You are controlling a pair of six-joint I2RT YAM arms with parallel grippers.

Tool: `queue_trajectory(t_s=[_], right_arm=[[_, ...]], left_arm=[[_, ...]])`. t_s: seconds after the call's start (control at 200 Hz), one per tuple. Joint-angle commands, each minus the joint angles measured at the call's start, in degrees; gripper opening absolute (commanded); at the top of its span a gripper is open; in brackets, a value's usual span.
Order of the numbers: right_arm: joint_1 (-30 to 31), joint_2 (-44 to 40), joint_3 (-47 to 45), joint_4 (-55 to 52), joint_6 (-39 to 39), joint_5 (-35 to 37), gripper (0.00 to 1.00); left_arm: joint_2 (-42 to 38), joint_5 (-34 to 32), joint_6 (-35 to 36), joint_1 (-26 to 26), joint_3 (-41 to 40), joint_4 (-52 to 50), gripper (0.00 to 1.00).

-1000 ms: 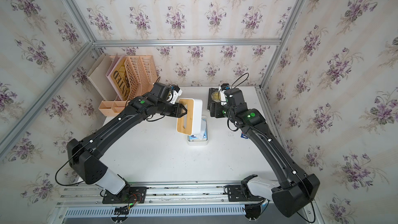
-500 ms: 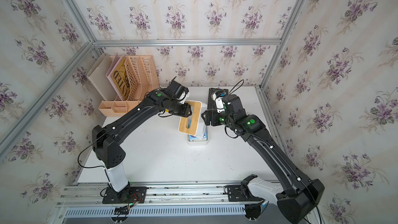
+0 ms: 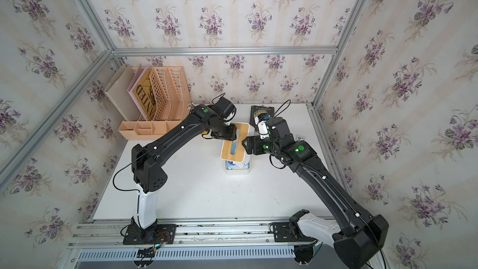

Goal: Put the tissue paper into the tissue box
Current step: Close the box lid on the tissue box.

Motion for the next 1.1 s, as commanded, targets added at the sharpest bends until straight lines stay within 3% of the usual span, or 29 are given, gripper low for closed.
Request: queue_trajectory(t_s=[0.0,0.395,0.579,1.094], right_arm=[[0.0,-0.6,-0.4,0.2,-0.6,0.0,0.87],[0.0,-1.5,-2.5,-0.3,-1.9,-0.1,0.82],[0.0,-1.8,-3.2,-0.6,-2.8,1.0,0.82],[0.0,-3.1,-2.7,-1.8,-2.6,0.9,0.81]], left_arm=[[0.5,-0.4,-2.5,-0.3,-0.7,1.4,0.5],[4.3,-2.2,-4.4,0.8,-0.6,2.2,0.51],[3.6,-2.5,-5.5,1.2,-4.4,4.2,0.51],[3.3,-3.0,-5.7,-0.1,-2.9,0.8,0.5]])
